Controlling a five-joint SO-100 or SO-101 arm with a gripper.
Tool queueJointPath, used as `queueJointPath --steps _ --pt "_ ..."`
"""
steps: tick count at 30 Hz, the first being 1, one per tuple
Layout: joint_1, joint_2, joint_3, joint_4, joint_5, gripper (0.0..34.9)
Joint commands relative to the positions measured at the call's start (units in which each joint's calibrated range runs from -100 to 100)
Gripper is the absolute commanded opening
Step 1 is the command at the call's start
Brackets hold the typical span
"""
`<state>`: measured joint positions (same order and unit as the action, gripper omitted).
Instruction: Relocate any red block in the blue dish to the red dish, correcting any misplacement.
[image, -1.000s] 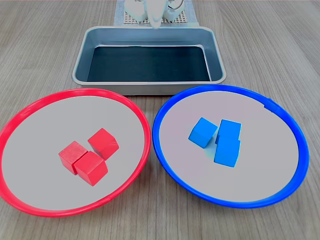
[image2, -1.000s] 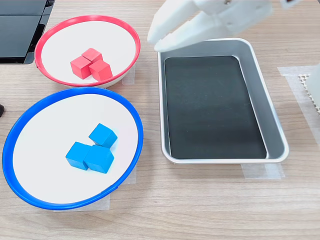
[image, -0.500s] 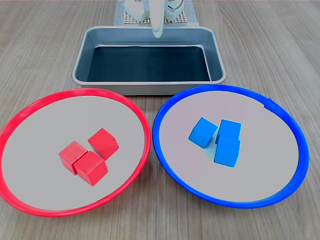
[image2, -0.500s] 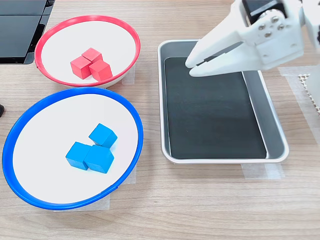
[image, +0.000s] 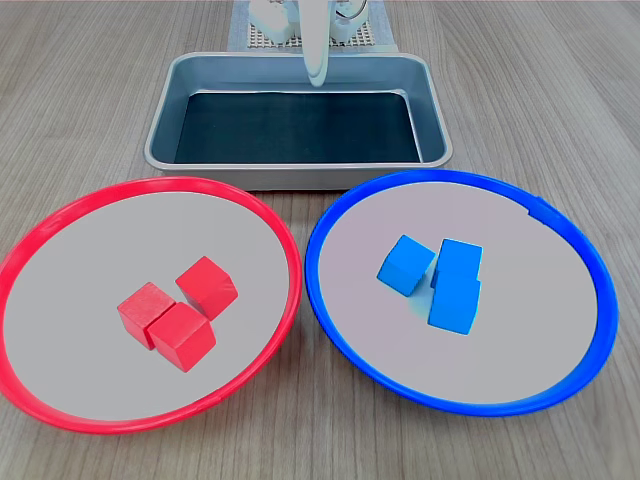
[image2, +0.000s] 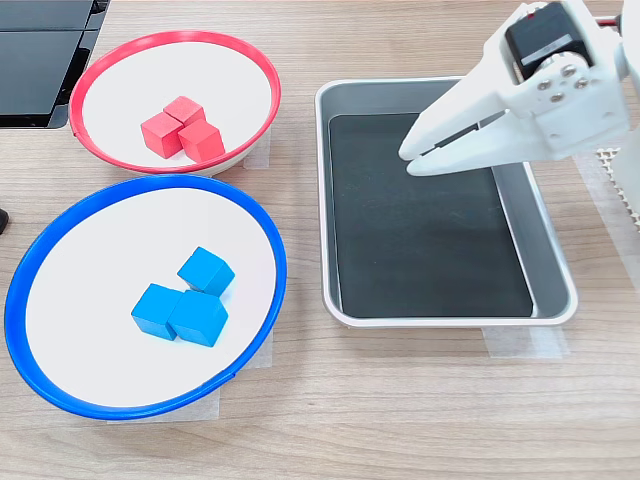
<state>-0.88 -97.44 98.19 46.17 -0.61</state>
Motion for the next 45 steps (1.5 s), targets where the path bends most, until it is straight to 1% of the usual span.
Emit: queueJointPath --steps 1,22,23,25,45 --pt "1.03 -1.53 -0.19 2.41 -0.1 0.4" --pt "1.78 -1.53 1.81 1.83 -0.05 0.4" --pt "1.78 -1.53 1.81 1.83 -0.05 0.8" --pt "1.87 -1.53 1.81 1.83 -0.1 0.4" --pt "1.87 -1.53 1.81 1.83 -0.1 0.4"
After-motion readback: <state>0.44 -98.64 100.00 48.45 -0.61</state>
